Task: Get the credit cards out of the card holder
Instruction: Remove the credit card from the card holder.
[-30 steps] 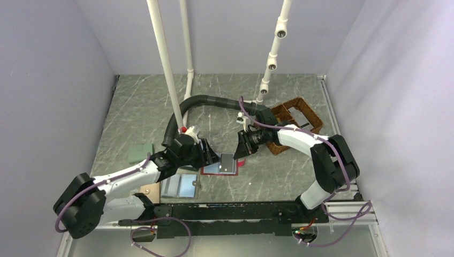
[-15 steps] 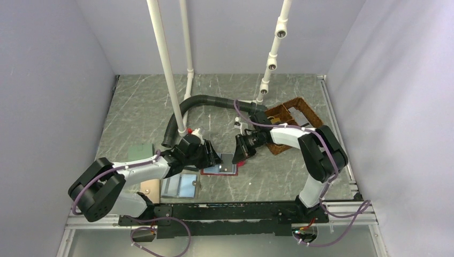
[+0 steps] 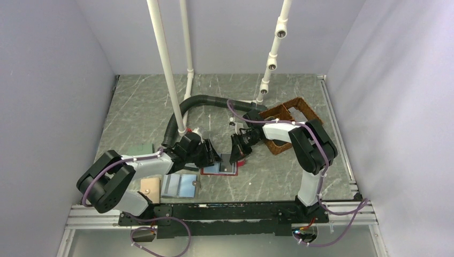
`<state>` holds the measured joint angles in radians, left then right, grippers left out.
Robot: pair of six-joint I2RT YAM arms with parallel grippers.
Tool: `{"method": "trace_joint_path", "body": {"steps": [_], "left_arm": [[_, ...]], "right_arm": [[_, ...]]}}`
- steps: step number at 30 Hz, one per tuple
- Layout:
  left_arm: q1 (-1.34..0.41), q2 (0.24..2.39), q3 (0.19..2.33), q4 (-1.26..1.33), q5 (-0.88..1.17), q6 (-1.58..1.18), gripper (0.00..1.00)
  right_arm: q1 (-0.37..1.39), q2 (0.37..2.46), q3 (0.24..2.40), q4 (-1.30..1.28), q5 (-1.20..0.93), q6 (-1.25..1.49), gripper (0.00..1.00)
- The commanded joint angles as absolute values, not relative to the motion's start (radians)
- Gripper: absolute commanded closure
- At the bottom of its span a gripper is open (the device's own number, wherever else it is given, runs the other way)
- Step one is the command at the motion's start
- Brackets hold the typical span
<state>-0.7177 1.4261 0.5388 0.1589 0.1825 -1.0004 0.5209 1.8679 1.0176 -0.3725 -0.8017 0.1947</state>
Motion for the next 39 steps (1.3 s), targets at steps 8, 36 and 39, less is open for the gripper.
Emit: {"method": "trace_joint_path", "body": {"steps": [8, 36, 39], "left_arm": [[-0.695, 1.49, 0.555, 0.235, 0.256, -1.041, 0.46], [-0.68, 1.638, 0.595, 0.216, 0.361, -1.097, 0.6], [-0.673, 1.649, 0.586, 0.257, 0.385, -1.112, 0.69]], "right_arm": [[0.529, 1.806, 0.989, -0.389, -0.672, 0.158, 0.92], [0.582, 1.919, 1.053, -0.435, -0.617, 0.152, 0.95], [0.594, 1.939, 1.066, -0.447, -0.623, 0.149, 0.95]]}}
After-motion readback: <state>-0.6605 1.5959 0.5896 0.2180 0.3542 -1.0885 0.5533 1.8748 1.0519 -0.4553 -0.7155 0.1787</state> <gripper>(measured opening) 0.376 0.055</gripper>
